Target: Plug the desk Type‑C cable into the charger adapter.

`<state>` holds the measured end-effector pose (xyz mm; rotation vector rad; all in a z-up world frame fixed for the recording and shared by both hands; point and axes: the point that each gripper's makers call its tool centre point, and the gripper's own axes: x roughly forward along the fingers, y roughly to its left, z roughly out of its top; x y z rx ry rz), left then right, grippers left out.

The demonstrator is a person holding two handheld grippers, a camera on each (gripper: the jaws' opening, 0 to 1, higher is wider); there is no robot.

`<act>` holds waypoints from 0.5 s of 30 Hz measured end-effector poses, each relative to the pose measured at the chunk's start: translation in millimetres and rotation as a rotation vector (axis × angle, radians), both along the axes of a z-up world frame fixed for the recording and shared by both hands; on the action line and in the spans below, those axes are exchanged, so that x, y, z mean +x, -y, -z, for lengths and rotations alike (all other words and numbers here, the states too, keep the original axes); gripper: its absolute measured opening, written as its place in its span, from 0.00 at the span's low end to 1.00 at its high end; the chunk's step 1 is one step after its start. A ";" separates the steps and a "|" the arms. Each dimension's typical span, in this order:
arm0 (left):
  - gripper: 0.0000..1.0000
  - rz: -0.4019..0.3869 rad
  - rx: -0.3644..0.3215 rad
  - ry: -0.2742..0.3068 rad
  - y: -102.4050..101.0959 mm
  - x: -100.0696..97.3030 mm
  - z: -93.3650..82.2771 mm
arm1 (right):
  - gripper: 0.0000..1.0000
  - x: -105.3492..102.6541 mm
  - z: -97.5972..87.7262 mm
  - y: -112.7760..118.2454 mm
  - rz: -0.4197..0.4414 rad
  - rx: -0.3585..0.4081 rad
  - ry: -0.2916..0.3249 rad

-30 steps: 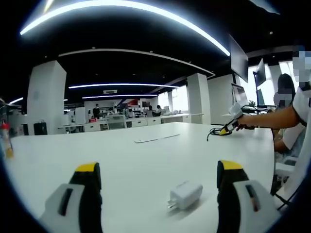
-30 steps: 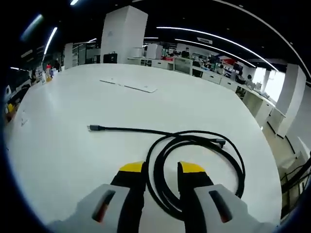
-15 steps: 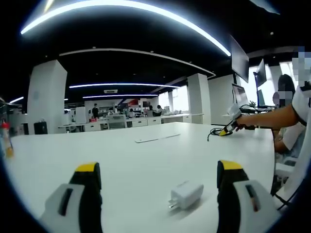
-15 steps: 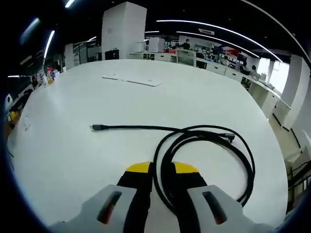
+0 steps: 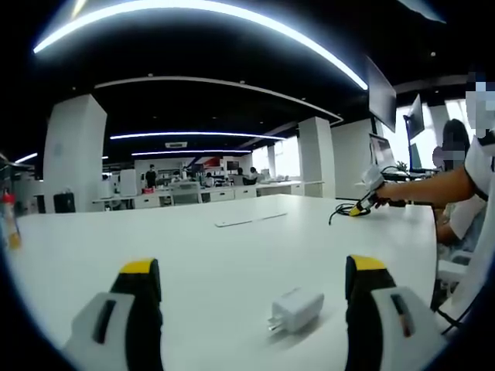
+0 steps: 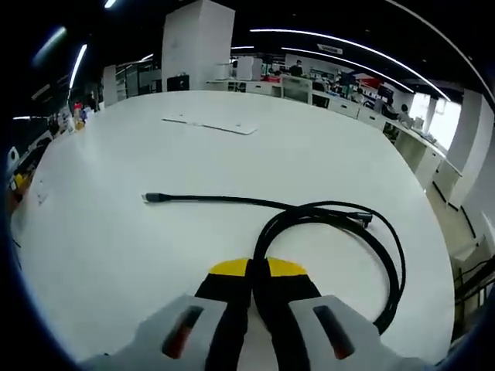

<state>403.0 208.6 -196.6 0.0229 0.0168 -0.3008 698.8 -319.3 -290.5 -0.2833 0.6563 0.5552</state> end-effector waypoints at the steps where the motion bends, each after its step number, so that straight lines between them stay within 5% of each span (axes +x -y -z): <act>1: 1.00 -0.001 0.000 0.000 -0.1 -0.1 -0.1 | 0.06 0.8 0.0 0.9 0.000 -0.001 0.000; 10: 1.00 -0.002 0.002 0.001 -1.4 -0.1 0.0 | 0.05 6.5 0.3 8.0 0.005 -0.009 -0.001; 12: 1.00 -0.003 0.000 0.001 -1.8 -0.1 0.2 | 0.05 -44.7 0.7 -43.1 0.007 -0.011 0.001; 15: 1.00 -0.003 -0.001 0.001 -1.8 -0.1 0.1 | 0.05 -41.6 10.7 -36.5 0.022 -0.012 -0.023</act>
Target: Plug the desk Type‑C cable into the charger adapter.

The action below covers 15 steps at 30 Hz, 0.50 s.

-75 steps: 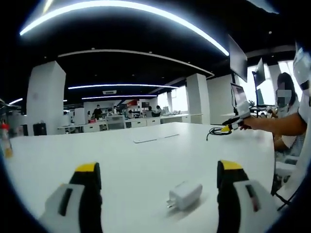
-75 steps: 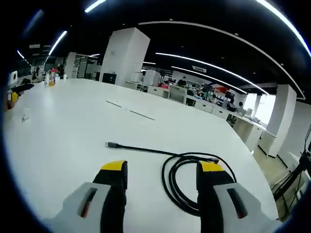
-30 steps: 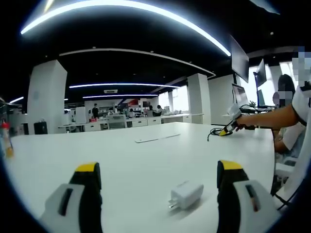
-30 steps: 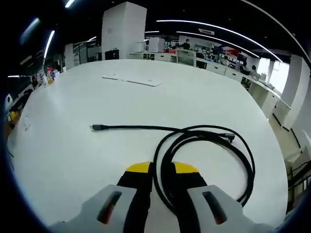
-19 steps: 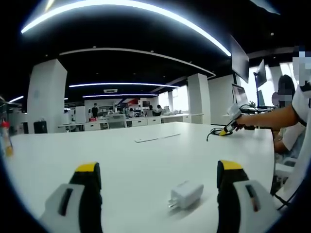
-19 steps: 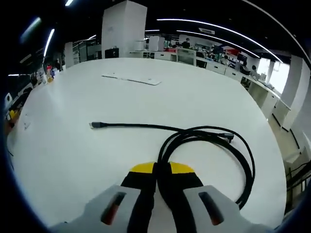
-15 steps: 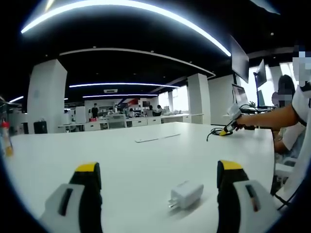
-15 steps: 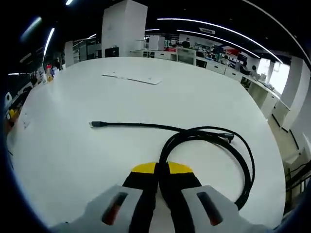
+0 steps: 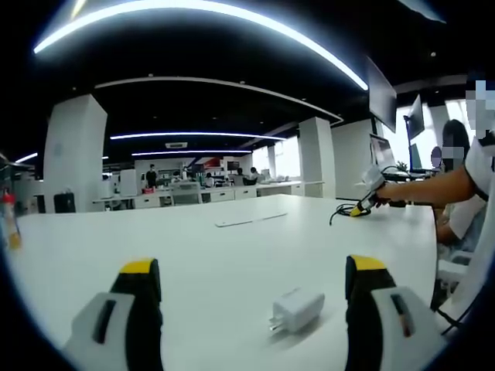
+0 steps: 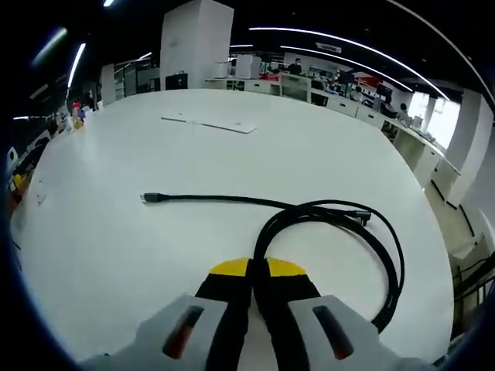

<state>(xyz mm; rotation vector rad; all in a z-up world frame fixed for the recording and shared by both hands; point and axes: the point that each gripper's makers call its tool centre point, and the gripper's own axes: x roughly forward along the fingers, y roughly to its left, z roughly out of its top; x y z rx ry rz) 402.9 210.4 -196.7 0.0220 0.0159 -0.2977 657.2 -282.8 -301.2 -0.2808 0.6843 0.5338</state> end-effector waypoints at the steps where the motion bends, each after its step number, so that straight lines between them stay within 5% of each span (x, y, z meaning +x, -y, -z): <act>1: 1.00 0.000 0.000 0.000 0.0 0.1 0.1 | 0.05 -31.9 -6.3 -29.4 0.001 0.002 -0.002; 15: 1.00 0.003 -0.006 -0.002 0.9 -0.1 -0.8 | 0.05 -44.0 -9.5 -44.7 -0.010 0.013 0.010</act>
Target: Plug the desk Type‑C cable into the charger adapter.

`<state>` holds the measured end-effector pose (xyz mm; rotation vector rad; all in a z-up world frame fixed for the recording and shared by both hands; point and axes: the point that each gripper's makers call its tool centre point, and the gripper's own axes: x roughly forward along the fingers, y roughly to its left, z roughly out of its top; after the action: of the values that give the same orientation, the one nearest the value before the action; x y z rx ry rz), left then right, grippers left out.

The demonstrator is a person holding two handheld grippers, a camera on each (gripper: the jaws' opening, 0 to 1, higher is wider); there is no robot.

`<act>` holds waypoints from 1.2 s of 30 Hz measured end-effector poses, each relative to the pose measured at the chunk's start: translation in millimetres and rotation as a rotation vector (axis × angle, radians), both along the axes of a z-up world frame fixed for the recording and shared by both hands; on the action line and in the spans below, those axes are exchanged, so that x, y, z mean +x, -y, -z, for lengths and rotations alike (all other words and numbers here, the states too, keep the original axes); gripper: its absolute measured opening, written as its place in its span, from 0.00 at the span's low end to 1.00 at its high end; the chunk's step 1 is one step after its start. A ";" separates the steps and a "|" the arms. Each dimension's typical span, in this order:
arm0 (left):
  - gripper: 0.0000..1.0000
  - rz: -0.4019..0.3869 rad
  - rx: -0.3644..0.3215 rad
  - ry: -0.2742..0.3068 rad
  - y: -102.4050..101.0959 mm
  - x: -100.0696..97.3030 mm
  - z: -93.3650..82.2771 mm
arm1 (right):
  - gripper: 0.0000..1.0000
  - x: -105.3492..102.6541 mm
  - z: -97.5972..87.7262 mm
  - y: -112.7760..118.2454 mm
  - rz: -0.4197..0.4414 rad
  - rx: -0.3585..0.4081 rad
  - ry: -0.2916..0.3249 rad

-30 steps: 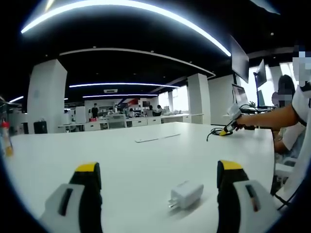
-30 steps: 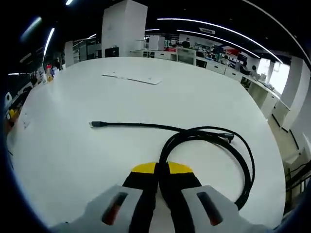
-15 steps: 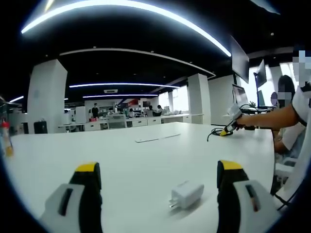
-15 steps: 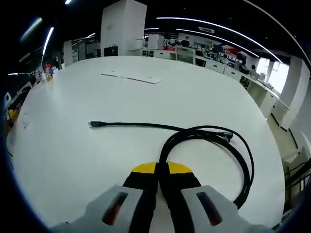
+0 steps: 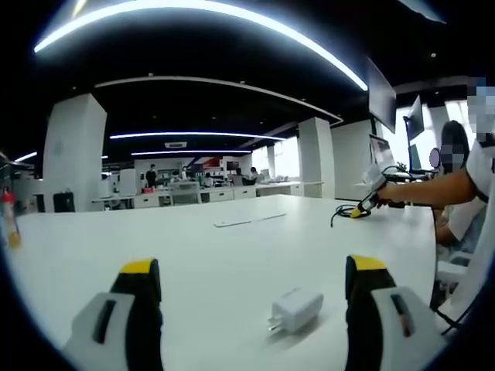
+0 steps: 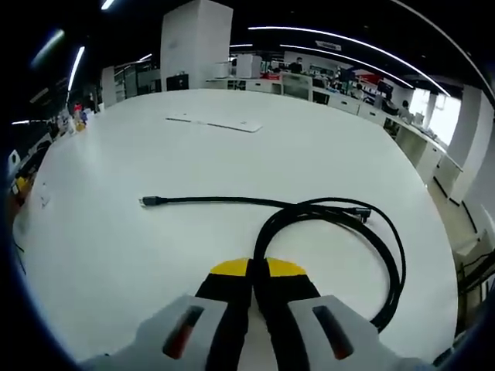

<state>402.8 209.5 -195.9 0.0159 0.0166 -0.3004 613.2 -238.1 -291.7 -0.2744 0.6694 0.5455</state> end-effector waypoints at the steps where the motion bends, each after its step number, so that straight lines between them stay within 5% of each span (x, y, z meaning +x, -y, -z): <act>1: 1.00 0.000 -0.001 0.000 -0.1 0.0 0.0 | 0.05 -0.8 0.1 -0.6 -0.001 0.000 -0.002; 4: 1.00 0.000 -0.001 -0.002 0.1 0.1 0.5 | 0.05 -3.0 0.4 -1.9 -0.005 0.002 -0.010; 5: 1.00 0.000 -0.001 -0.002 -0.2 0.2 0.5 | 0.05 3.3 4.5 7.2 -0.007 0.047 -0.057; 7: 1.00 0.000 0.000 -0.001 -0.2 0.1 0.3 | 0.05 22.0 5.4 29.3 -0.009 0.043 -0.056; 13: 1.00 0.000 0.002 0.000 -0.2 -0.1 -0.3 | 0.05 24.3 5.2 29.1 -0.023 0.015 -0.040; 36: 1.00 0.006 0.008 -0.004 2.5 -0.6 -0.1 | 0.05 -24.4 1.2 -25.9 -0.090 0.066 -0.084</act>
<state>402.2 206.9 -195.8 0.0232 0.0221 -0.3068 588.8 -212.2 -292.9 -0.2210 0.7218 0.6666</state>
